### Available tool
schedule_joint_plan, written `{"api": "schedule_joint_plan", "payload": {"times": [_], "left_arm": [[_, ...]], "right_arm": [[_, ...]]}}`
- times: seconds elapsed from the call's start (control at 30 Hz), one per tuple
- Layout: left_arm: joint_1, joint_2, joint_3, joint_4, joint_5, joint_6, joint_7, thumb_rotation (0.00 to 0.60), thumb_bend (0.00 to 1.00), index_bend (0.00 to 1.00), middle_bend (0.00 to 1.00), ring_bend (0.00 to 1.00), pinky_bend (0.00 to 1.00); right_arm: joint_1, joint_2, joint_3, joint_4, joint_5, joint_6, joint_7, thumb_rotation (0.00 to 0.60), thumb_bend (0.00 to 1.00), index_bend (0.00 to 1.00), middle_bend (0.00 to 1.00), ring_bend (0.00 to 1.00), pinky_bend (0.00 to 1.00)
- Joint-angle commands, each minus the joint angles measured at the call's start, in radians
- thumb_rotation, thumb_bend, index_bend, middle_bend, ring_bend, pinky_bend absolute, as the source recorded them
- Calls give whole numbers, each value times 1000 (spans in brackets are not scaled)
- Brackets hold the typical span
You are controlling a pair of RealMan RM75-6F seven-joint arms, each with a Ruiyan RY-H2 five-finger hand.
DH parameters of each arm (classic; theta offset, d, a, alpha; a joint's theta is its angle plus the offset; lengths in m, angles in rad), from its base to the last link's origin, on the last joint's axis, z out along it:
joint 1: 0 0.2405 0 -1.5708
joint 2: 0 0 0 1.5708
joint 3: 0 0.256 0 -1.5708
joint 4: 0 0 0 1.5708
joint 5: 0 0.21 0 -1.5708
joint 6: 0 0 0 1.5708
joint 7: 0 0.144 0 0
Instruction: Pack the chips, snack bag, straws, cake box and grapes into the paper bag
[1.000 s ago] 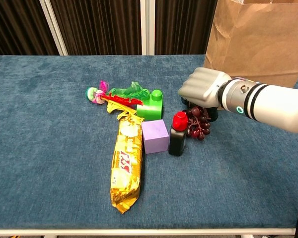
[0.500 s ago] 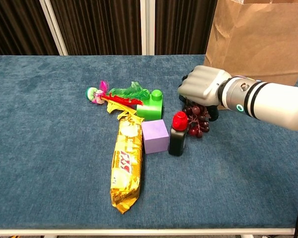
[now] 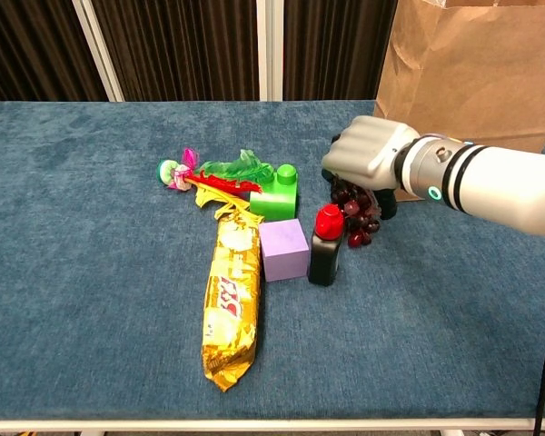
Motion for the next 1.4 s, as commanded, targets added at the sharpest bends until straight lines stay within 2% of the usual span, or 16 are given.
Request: {"api": "schedule_joint_plan", "payload": {"times": [0.03,0.27,0.33,0.4,0.53,0.6,0.8,0.9,1.1,1.4], "left_arm": [[0,1,0,1,1,1,1,600,88,45,9,0,117],[2,2,0,3,0,2,-3,600,88,45,9,0,117],[2,1,0,4,1,2,-3,600,89,45,9,0,117],[2,0,0,4,1,2,-3,600,89,45,9,0,117],[2,0,-1,6,1,3,-4,600,89,45,9,0,117],[1,1,-1,5,1,3,-4,600,89,45,9,0,117],[0,2,1,2,4,2,-1,600,88,45,9,0,117],[-1,3,0,-1,4,2,-1,600,89,45,9,0,117],[-3,9,1,-13,7,2,4,600,89,45,9,0,117],[-6,16,5,-37,16,4,17,600,88,45,9,0,117]], "right_arm": [[2,-17,2,20,5,-17,10,600,0,406,211,63,165],[0,-35,-1,45,4,-33,20,600,0,385,196,55,148],[-1,-43,-5,55,5,-34,17,600,1,386,222,92,169],[-4,-51,-7,64,8,-36,18,600,20,412,276,166,244],[-8,-63,-5,79,3,-34,24,600,99,578,433,348,462],[-9,-62,-5,81,0,-32,26,600,136,657,493,425,541],[-21,-52,-1,69,-38,-10,46,600,213,821,610,550,671],[-26,-41,1,57,-53,0,52,600,248,874,643,583,704],[-29,8,22,-12,-83,48,45,600,276,918,677,615,737],[-17,158,78,-254,-59,159,-47,600,299,967,718,665,785]]}}
